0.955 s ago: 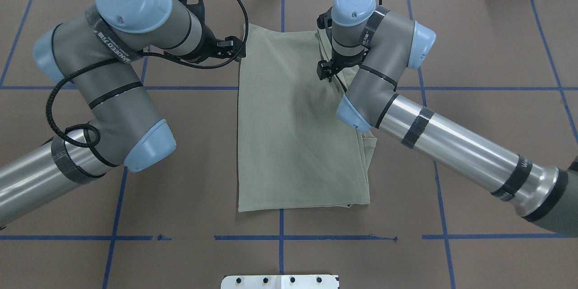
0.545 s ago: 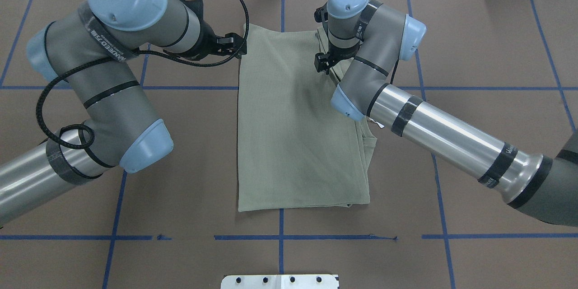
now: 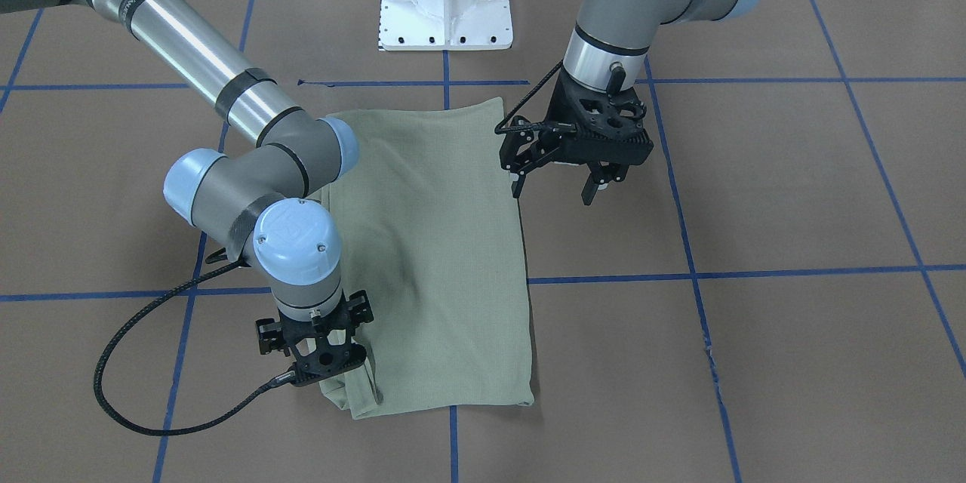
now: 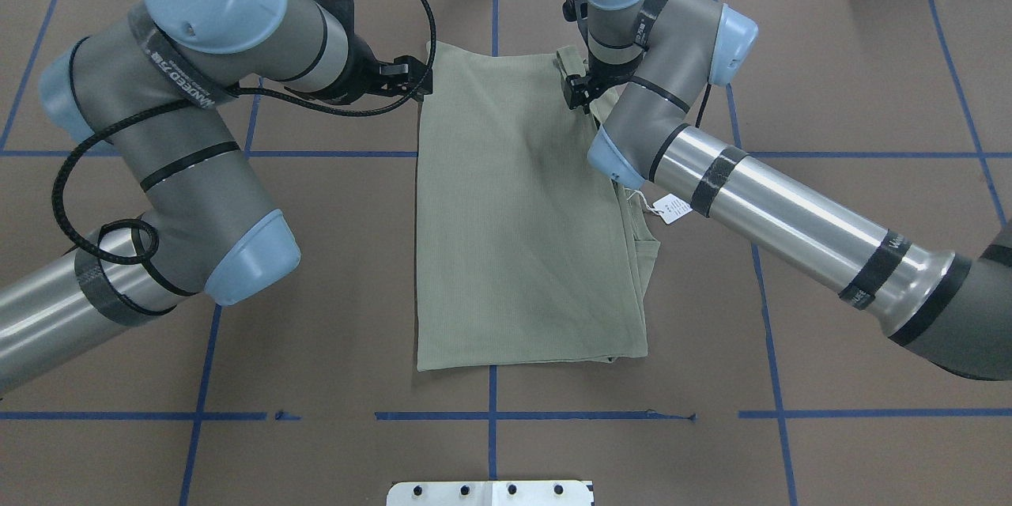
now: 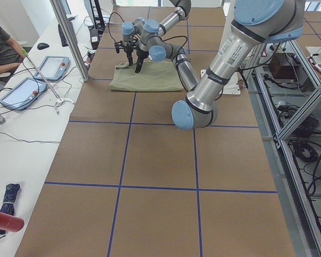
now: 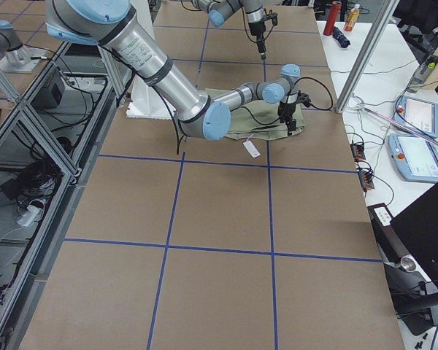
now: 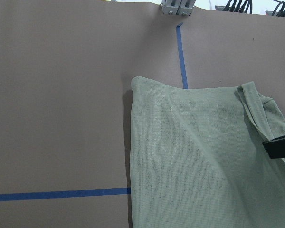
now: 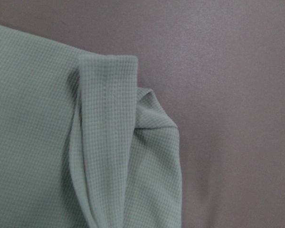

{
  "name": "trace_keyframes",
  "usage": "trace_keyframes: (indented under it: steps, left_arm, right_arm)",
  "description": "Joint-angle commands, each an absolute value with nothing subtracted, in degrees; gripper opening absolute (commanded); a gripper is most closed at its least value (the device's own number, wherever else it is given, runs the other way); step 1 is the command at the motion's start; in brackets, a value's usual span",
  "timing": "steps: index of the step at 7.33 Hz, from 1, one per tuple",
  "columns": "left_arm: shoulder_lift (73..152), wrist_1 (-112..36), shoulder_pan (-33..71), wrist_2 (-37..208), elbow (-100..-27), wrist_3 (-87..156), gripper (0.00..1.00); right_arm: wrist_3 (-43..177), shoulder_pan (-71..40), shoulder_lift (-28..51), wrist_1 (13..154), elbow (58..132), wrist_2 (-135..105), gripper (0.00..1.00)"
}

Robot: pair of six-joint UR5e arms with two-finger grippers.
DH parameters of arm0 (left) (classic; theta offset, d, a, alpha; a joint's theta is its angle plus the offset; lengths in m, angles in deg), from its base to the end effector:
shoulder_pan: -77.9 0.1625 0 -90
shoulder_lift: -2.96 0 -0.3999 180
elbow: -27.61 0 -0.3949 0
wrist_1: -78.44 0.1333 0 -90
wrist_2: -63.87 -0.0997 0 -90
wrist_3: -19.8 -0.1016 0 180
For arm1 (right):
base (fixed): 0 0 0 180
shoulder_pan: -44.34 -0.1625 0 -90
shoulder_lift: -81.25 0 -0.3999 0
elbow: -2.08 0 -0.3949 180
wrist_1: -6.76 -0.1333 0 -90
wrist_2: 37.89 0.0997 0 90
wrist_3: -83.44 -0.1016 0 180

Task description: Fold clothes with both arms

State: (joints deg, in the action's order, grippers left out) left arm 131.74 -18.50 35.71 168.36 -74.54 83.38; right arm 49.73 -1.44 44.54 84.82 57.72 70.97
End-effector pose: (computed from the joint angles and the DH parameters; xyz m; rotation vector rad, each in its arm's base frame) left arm 0.3985 -0.5069 0.1355 0.3753 0.9598 -0.1228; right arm -0.5062 -0.6642 0.3048 0.2137 -0.5870 -0.2661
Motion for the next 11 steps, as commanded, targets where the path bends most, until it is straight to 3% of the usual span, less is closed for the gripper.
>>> trace_keyframes:
  steps: [1,8,10,11]
  left_arm:
    - [131.81,-18.59,35.88,168.37,-74.52,83.61,1.00]
    - [131.72,-18.59,35.62,168.37,-74.61,83.26,1.00]
    - [131.64,-18.50,35.62,168.37,-74.61,83.26,1.00]
    - [131.64,-18.50,35.62,168.37,-74.61,83.26,1.00]
  right_arm:
    - [51.53,-2.15,43.98,84.81,56.58,71.09,1.00]
    - [53.30,-4.26,48.27,84.80,55.96,72.49,1.00]
    - [53.21,-3.56,50.65,79.93,50.81,72.23,1.00]
    - [53.03,-3.39,53.01,74.92,44.51,72.06,1.00]
